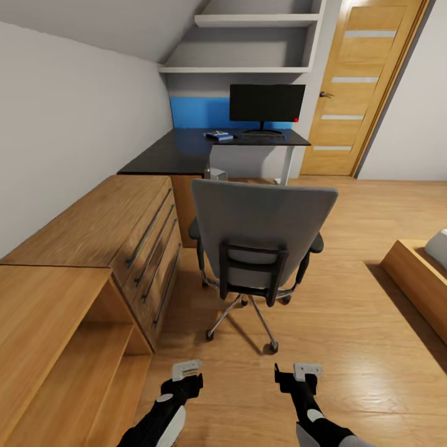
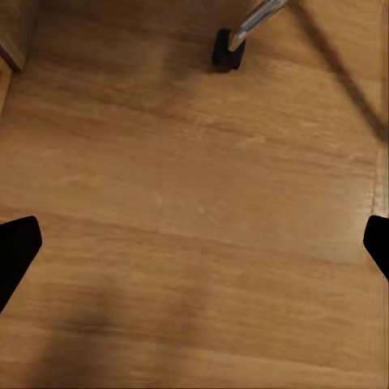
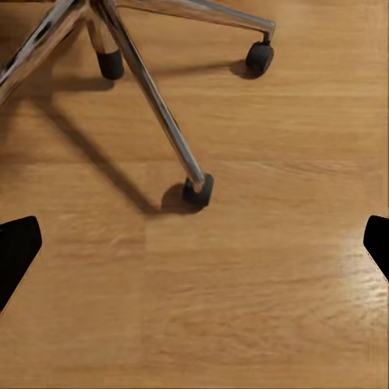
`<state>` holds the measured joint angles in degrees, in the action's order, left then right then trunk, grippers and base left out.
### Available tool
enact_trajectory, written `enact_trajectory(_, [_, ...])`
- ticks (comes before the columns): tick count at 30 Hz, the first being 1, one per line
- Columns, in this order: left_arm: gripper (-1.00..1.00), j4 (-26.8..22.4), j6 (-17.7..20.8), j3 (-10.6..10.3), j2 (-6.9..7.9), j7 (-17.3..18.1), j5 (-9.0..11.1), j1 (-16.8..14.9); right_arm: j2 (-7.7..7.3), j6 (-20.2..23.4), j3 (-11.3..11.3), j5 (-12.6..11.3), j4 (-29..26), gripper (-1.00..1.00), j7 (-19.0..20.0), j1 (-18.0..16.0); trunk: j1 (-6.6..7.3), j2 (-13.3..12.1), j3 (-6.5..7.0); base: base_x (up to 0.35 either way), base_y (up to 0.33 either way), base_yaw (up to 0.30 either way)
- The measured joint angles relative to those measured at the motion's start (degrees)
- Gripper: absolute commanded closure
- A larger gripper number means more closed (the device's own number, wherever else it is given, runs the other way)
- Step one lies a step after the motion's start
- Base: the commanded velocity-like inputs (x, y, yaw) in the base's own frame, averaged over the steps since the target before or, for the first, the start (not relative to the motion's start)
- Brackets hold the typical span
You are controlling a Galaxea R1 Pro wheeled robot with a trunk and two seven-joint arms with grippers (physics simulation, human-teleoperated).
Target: In the bedroom, organize the workspace by keeping the computer under the desk, ensuring the monitor is on the desk, placing the keyboard on the desk next to the monitor, placing the mouse on the desk next to the keyboard, moving the folder from the swivel chair onto the desk next to the mouse, stacking the notebook on top of the folder with the pen on top of the notebook, and positioning the swivel chair next to the desk.
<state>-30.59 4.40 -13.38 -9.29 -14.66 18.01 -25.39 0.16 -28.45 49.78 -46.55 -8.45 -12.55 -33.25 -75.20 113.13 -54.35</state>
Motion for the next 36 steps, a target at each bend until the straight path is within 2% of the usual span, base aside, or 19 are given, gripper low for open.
enact_trajectory(4, [-1.0, 0.0, 4.2, 0.0, -0.39, -0.2, -0.1, -3.5, -0.02, 3.1, 0.0, 0.0, -0.4, -1.0, -0.2, -3.5, -0.88, 1.6, -0.72, 0.0, 0.0, 0.0])
enact_trajectory(5, [-1.0, -0.1, 5.3, 0.0, -0.53, -0.2, -0.1, -4.8, -0.05, 4.3, 0.0, 0.1, -0.6, -1.0, -0.3, -5.3, -1.1, 2.0, -0.89, 0.0, 0.0, 0.0])
enact_trajectory(6, [-1.0, -0.1, 6.6, 0.0, -0.68, -0.3, -0.1, -7.5, -0.11, 6.4, -0.1, -0.2, -0.7, -1.0, -0.3, -8.6, -1.32, 2.4, -1.07, 0.0, 0.0, 0.0])
enact_trajectory(7, [-1.0, -0.1, 6.8, 0.0, -0.71, -0.3, -0.1, -8.5, -0.11, 7.0, -0.1, -0.4, -0.8, -1.0, -0.4, -9.8, -1.54, 2.8, -1.25, 0.0, 0.0, 0.0])
enact_trajectory(8, [-1.0, -0.1, 7.1, 0.0, -0.71, -0.3, 0.3, -10.0, -0.07, 8.1, -0.1, -1.2, -1.0, -1.0, -0.4, -11.3, -1.75, 3.2, -1.43, 0.0, 0.0, 0.0])
enact_trajectory(10, [-1.0, -0.1, 7.4, 0.0, -0.71, -0.3, 2.4, -12.6, -0.01, 9.9, -0.1, -3.9, -2.0, -1.0, -0.4, -13.6, -2.2, 4.0, -1.79, 0.0, 0.0, 0.0])
enact_trajectory(12, [-1.0, -0.1, 7.5, -0.1, -0.71, -0.3, 3.7, -13.1, -0.01, 10.2, -0.2, -4.9, -2.8, -1.0, -0.3, -14.1, -2.64, 4.8, -2.16, 0.0, 0.0, 0.0])
enact_trajectory(14, [-1.0, 0.6, 7.4, 0.0, -0.71, -0.2, 5.8, -13.6, -0.05, 10.6, -0.2, -6.3, -4.4, -1.0, -0.4, -14.6, -3.08, 5.6, -2.52, 0.0, 0.0, 0.0])
enact_trajectory(15, [-1.0, 1.6, 7.2, 0.0, -0.71, -0.1, 6.0, -13.7, -0.05, 10.6, -0.2, -6.6, -4.7, -1.0, -0.4, -14.7, -3.3, 6.0, -2.7, 0.0, 0.0, 0.0])
enact_trajectory(21, [-1.0, 5.8, 5.9, -0.1, -0.71, 0.0, 6.1, -13.8, -0.06, 10.4, 0.1, -6.8, -5.1, -1.0, -0.4, -14.8, -4.61, 8.4, -3.78, 0.0, 0.0, 0.0])
enact_trajectory(29, [-1.0, 6.7, 4.6, 0.0, -0.64, 0.1, 5.9, -13.9, -0.27, 10.3, 0.2, -6.9, -5.1, -1.0, -0.4, -14.8, -6.37, 11.6, -5.21, 0.0, 0.0, 0.0])
enact_trajectory(36, [-1.0, 6.3, 4.5, -0.8, -0.71, 0.0, 6.1, -13.9, -0.4, 10.2, 0.1, -6.9, -4.9, -1.0, -0.4, -14.8, -7.91, 14.4, -6.47, 0.0, 0.0, 0.0])
